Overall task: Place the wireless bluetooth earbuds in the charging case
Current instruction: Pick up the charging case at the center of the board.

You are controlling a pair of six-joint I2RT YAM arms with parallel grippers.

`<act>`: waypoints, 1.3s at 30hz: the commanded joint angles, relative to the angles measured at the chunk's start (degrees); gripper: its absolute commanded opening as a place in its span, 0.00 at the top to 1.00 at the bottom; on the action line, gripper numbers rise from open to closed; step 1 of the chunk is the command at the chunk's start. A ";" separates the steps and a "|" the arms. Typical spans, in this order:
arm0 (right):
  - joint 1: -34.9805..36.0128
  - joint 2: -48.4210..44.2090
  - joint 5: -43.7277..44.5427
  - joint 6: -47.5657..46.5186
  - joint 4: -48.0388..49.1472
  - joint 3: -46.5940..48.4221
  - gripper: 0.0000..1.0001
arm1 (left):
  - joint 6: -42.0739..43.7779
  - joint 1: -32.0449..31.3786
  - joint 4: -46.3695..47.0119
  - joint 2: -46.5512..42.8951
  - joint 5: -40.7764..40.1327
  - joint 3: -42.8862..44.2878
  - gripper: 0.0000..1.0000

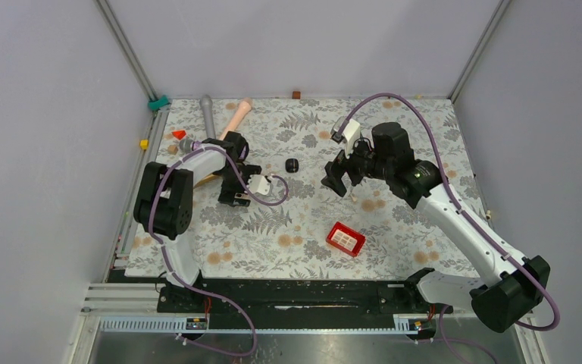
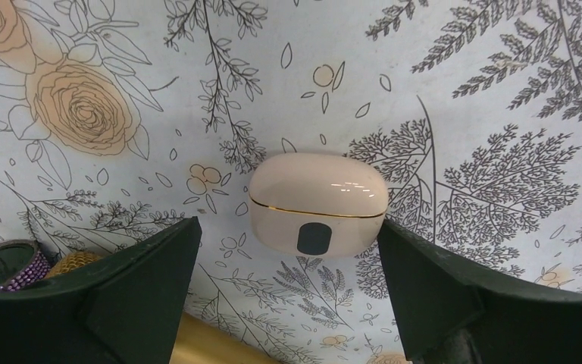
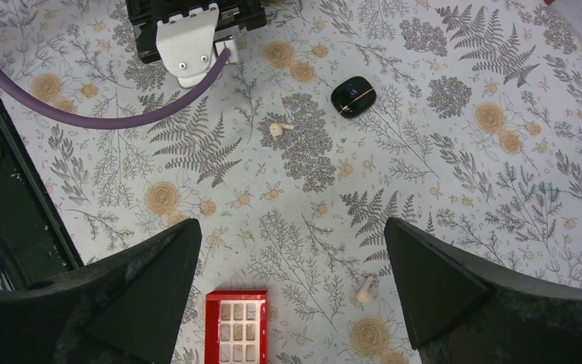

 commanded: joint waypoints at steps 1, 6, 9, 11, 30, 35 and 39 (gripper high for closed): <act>-0.07 -1.00 -1.32 0.14 2.45 -0.46 0.01 | 0.39 -0.69 -0.35 0.69 1.37 0.28 0.13; -0.13 -0.85 -1.46 0.03 2.46 -0.63 0.00 | -0.54 -0.73 -1.26 1.29 1.32 1.08 0.21; -0.11 -0.74 -1.56 0.10 2.41 -0.57 0.01 | -2.08 -0.84 -2.05 2.08 1.08 2.29 0.30; -0.07 -0.71 -1.48 0.18 2.54 -0.61 0.01 | -3.08 -1.07 -2.39 2.43 0.78 2.66 0.34; -3.29 -0.17 5.78 10.13 8.36 -0.57 0.01 | -11.84 -1.69 -2.35 -6.01 10.33 4.08 0.50; -8.68 -0.25 7.84 18.22 11.40 -1.52 0.04 | -15.28 -1.78 -2.32 -11.82 16.87 3.10 0.51; -9.30 0.96 5.55 20.90 11.95 -1.93 0.08 | -19.75 -2.61 -2.05 -16.21 21.44 2.73 0.51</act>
